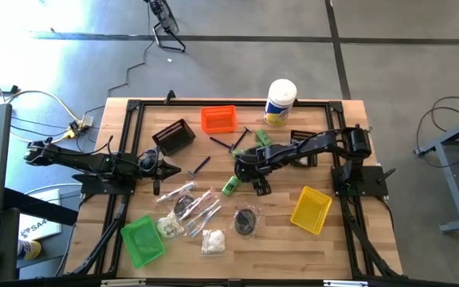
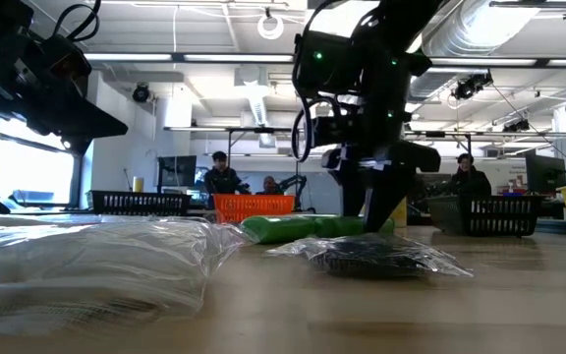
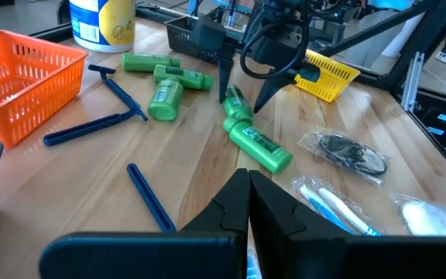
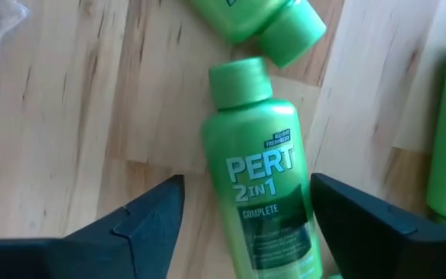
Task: Pick & Place Travel size toiletries
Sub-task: Put the green shampoo bottle into the yellow bin
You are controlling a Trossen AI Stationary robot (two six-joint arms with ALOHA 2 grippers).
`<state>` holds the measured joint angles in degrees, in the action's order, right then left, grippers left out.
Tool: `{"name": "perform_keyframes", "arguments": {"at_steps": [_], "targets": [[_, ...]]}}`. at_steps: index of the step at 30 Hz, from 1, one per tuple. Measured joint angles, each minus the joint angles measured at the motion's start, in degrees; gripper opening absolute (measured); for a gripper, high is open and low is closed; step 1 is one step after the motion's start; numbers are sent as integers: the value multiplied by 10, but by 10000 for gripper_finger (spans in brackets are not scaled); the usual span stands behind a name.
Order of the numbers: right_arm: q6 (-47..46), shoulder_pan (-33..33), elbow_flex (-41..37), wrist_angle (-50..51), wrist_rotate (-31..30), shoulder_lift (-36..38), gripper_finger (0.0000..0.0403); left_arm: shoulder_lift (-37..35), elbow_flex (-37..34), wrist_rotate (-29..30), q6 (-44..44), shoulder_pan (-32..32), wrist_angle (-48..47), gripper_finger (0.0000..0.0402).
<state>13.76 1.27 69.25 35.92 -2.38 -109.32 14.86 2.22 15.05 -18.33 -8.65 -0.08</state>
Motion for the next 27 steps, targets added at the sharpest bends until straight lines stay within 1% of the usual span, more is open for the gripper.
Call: {"name": "perform_keyframes", "arguments": {"at_steps": [13, 19, 22, 27], "targets": [[-21, 0, 0, -2, 22, 0, 260, 0, 0, 0, 0, 0, 0, 3], [-52, -1, 0, -2, 12, 0, 258, 0, 0, 0, 0, 0, 0, 3], [-56, -1, 0, -2, 12, 0, 244, 0, 0, 0, 0, 0, 0, 3], [-65, -1, 0, -1, 13, 0, 208, 0, 0, 0, 0, 0, 0, 3]]}}
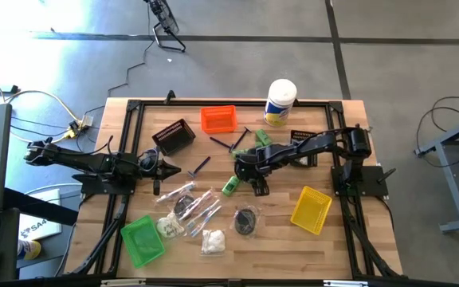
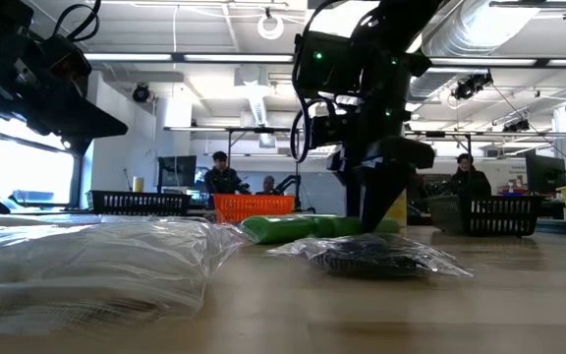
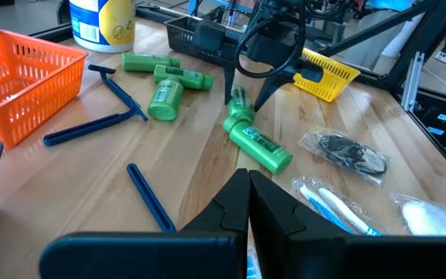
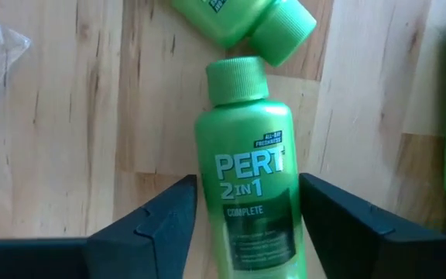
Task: Pick & Place Travel size toiletries
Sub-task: Put the green shampoo bottle into the yellow bin
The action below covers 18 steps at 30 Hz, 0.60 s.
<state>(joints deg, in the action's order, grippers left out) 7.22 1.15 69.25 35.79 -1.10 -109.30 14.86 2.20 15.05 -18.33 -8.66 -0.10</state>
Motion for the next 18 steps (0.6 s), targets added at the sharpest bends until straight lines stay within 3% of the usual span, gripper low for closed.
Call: {"name": "perform_keyframes", "arguments": {"at_steps": [8, 18], "targets": [[-29, 0, 0, 0, 15, 1, 171, 0, 0, 0, 0, 0, 0, 3], [-44, 0, 0, -2, 27, 0, 202, 0, 0, 0, 0, 0, 0, 3]]}}
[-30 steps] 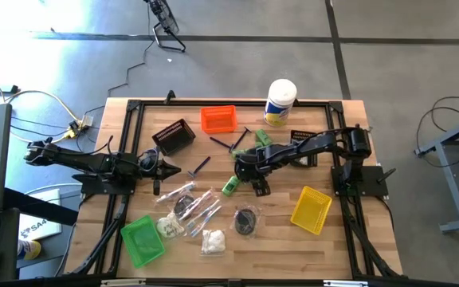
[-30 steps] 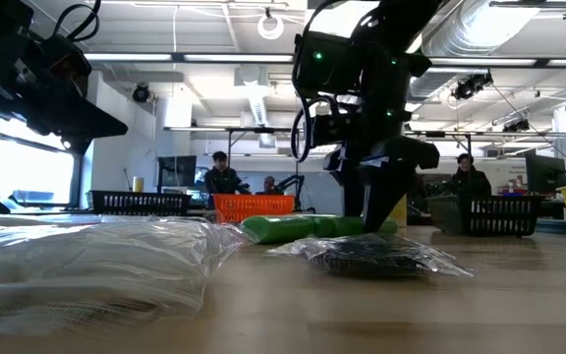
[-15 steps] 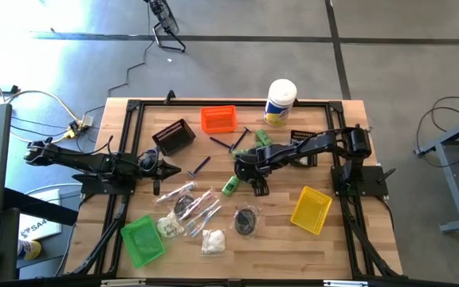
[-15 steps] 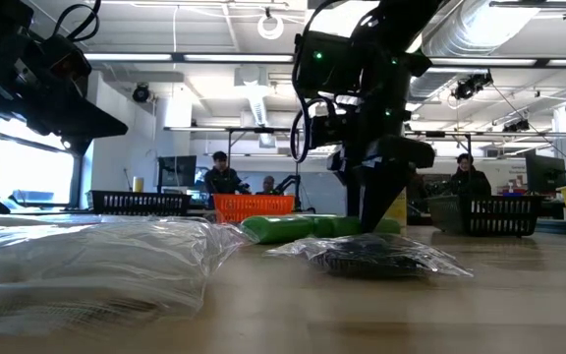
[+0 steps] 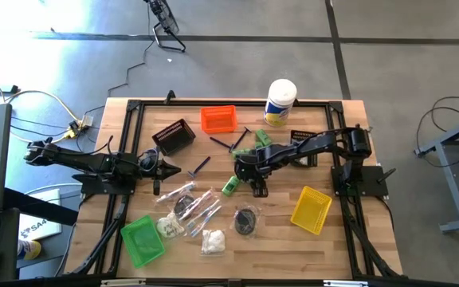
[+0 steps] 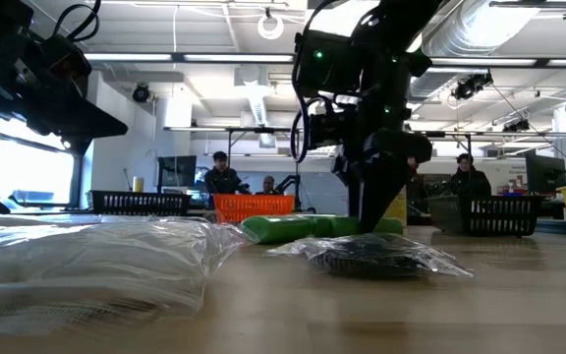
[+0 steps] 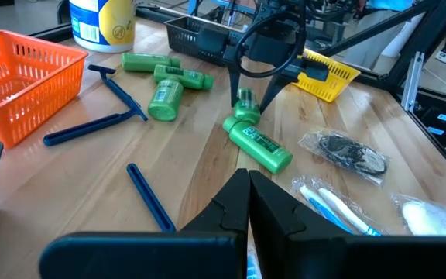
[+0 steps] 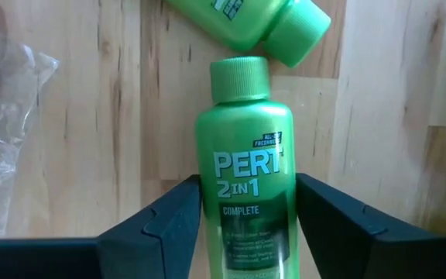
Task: Pick & Place Travel size toiletries
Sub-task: Put the green shampoo bottle into the yellow bin
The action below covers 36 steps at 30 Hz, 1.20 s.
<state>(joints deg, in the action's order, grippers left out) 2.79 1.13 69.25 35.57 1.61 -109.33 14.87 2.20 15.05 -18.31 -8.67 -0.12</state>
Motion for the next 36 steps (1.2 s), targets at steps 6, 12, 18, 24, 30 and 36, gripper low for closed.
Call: {"name": "perform_keyframes", "arguments": {"at_steps": [6, 12, 18, 24, 30, 36], "targets": [[0, -4, 3, -13, 1, -21, 212, 0, 0, 0, 0, 0, 0, 3], [1, -7, 2, -18, -1, -21, 201, 0, 0, 0, 0, 0, 1, 3], [-17, -8, 1, -18, -1, -20, 173, 0, 0, 0, 0, 0, 1, 3], [-62, -8, 1, -20, -11, -20, 171, 0, 0, 0, 0, 0, 1, 3], [-96, -8, -1, -24, -16, -12, 159, 0, 0, 0, 0, 0, 1, 3], [-129, -8, -1, -27, -38, 26, 157, 0, 0, 0, 0, 0, 2, 3]]}}
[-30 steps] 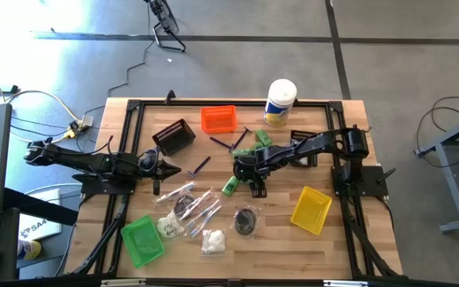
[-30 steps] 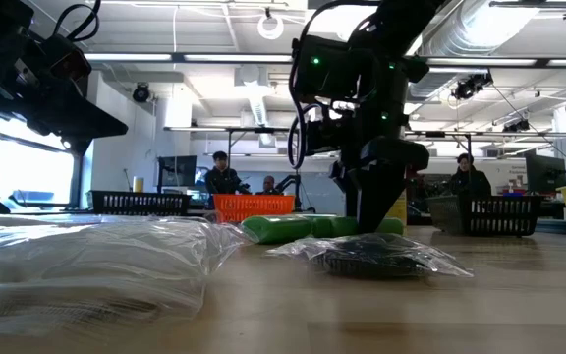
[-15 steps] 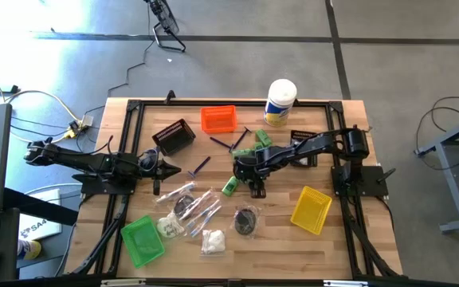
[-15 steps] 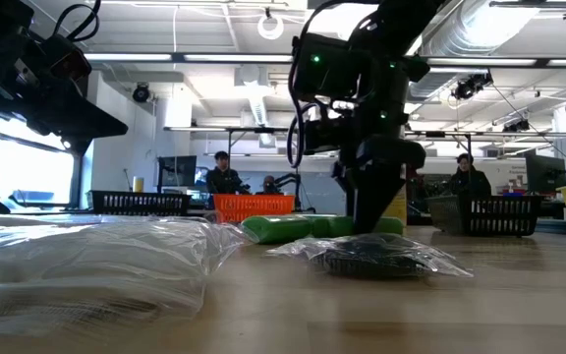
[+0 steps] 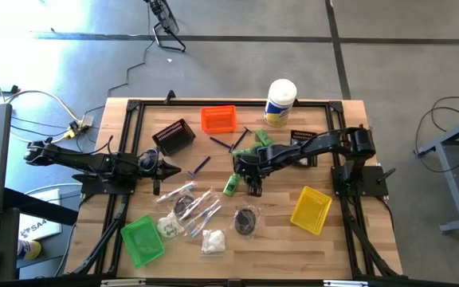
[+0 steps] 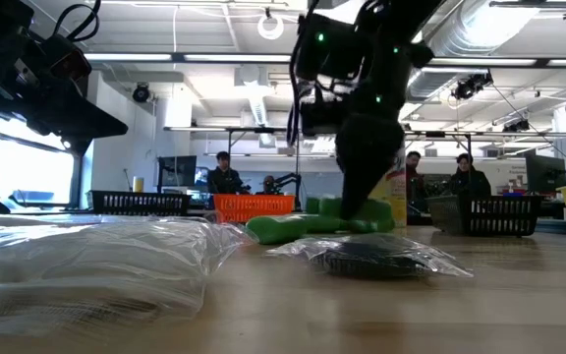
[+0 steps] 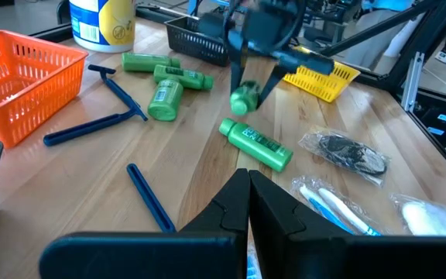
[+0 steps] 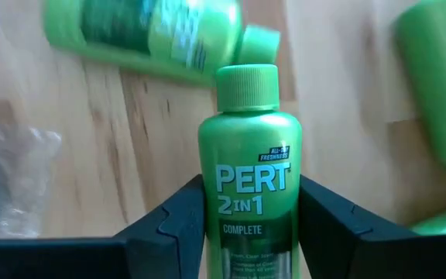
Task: Pick & Place Travel size toiletries
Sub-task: Put the green shampoo bottle into the yellow bin
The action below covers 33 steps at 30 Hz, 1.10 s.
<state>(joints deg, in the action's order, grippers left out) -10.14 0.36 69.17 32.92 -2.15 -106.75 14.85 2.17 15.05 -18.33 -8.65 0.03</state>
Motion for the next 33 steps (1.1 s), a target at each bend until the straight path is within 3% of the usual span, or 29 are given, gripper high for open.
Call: {"name": "perform_keyframes", "arguments": {"at_steps": [17, 25, 33], "targets": [[-254, -8, 0, 41, -29, 203, 153, 0, 0, 0, -6, 0, 2, 3], [-317, -32, 1, 50, -31, 289, 153, 0, 0, 0, -6, 0, 3, 3], [-381, -60, 1, 85, -37, 326, 150, 0, 0, 0, -6, 0, 3, 3]]}}
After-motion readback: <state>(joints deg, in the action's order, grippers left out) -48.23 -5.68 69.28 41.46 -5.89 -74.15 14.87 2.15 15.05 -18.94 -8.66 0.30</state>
